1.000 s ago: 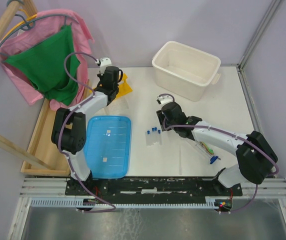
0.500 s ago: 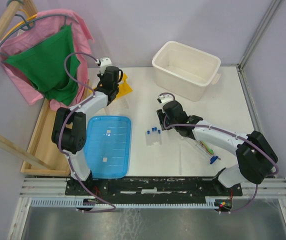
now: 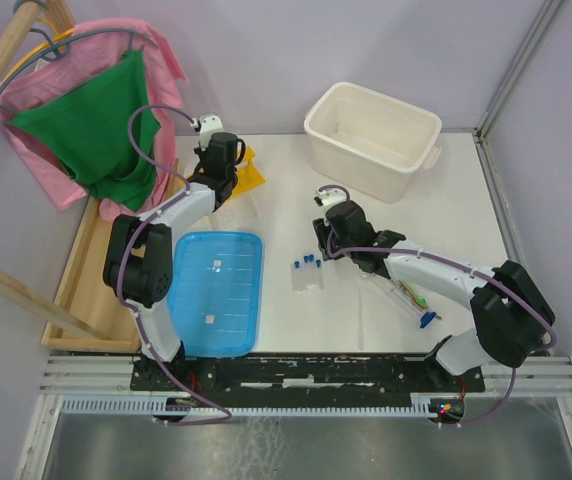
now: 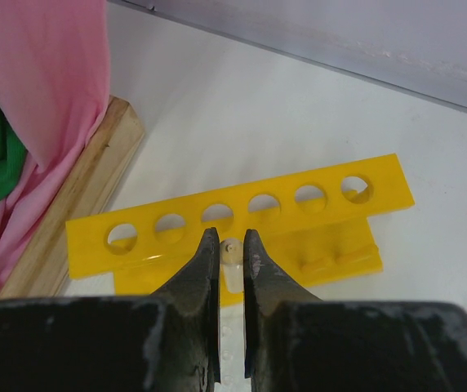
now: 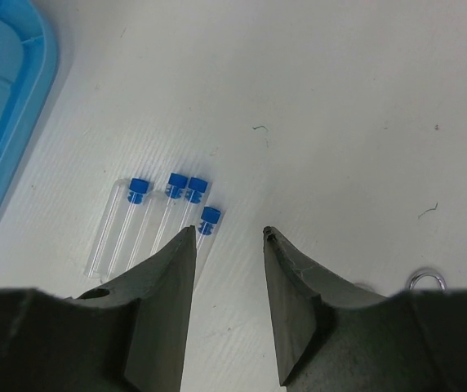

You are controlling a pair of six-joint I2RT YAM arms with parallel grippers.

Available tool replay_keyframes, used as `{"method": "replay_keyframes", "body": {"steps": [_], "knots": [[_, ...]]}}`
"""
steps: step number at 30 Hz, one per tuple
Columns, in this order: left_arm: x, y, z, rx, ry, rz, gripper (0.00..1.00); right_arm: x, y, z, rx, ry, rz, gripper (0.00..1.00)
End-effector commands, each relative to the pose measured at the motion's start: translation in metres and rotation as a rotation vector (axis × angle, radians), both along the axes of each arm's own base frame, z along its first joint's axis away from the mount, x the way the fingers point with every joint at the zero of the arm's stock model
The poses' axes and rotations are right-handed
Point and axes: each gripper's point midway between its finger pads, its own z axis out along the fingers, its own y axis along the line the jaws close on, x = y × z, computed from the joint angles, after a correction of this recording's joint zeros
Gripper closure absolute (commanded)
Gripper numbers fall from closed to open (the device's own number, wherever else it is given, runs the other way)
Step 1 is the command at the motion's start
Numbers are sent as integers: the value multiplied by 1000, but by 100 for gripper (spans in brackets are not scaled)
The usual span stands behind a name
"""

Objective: Organize the chemistry lab equipment
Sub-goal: Insert the test tube into the slot of the test tube rack.

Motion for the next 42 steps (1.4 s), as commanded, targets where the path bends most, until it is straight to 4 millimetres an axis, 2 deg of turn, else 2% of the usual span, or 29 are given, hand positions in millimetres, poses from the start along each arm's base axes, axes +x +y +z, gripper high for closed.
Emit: {"method": "replay_keyframes", "body": {"steps": [1,15,23,29,36,39,42], "knots": [[14,0,12,-5,-47,6,97,12,8,13,35,-47,8,53],[13,0,-4,-9,-19,10,97,13,8,10,42,-39,8,53],[8,1,1,-25,-26,13,71,11,12,7,49,-20,28,53],[-1,3,16,-50,-42,23,65,9,15,11,60,-3,29,50],[-24,-1,49,-121,-90,14,63,0,11,13,46,72,5,49],[-44,-17,59,-185,-96,-25,63,-8,17,11,55,145,22,51],[-73,-43,57,-202,-82,-93,63,-16,22,6,71,202,30,53]]}}
